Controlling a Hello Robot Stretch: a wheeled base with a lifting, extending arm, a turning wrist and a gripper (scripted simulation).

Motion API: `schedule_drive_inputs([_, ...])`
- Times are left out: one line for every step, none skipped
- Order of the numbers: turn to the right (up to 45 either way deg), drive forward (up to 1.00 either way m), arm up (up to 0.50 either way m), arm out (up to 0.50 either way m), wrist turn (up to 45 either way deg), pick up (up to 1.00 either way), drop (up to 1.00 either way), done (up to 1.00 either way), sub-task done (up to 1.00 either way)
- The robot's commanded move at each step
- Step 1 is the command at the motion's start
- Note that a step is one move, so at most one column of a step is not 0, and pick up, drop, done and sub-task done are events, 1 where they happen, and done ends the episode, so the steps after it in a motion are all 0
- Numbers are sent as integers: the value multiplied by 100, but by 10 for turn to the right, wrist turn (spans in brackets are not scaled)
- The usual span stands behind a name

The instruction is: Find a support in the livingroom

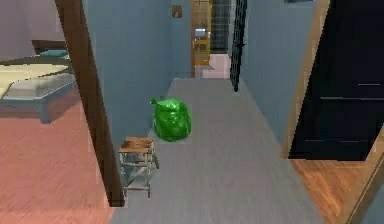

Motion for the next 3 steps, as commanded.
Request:
schedule_drive_inputs([90, 0, 0, 0, 0, 0, 0, 0, 0])
schedule_drive_inputs([0, 10, 0, 0, 0, 0, 0, 0, 0])
schedule_drive_inputs([120, 0, 0, 0, 0, 0, 0, 0, 0])
